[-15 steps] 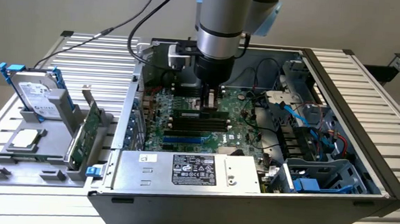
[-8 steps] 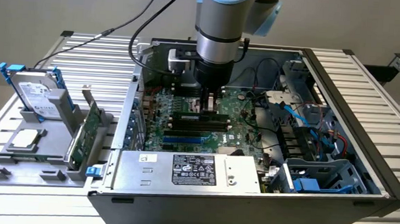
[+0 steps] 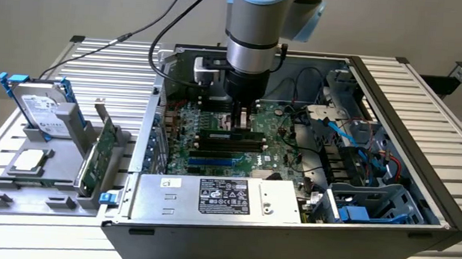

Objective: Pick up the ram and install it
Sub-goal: 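Insert the ram into the slot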

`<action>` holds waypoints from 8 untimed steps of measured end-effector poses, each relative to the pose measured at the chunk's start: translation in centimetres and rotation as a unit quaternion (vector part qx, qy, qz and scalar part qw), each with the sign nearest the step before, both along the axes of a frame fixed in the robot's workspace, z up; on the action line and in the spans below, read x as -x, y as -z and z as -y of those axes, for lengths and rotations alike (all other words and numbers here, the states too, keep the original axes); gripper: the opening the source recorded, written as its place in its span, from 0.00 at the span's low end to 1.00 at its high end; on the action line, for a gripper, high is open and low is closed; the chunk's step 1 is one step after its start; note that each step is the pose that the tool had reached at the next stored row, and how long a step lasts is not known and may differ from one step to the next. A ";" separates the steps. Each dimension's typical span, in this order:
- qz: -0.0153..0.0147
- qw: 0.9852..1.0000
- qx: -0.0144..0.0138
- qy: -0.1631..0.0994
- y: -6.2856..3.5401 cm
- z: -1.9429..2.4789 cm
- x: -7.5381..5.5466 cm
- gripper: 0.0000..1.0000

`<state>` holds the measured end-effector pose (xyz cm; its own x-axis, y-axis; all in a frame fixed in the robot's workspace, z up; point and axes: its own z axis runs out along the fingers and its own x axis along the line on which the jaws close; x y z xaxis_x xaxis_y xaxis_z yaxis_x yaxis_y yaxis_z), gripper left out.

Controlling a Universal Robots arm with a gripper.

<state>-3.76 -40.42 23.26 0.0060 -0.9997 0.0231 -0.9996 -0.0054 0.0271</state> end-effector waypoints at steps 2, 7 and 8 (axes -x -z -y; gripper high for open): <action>0.000 1.000 0.000 -0.004 -0.01 0.01 0.2 0.14; 0.001 1.000 0.000 -0.008 0.10 0.03 0.2 0.14; 0.000 1.000 0.000 -0.008 0.14 0.04 0.2 0.14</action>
<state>-4.00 -40.46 23.12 0.0216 -0.9995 0.0233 -0.9994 -0.0210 0.0261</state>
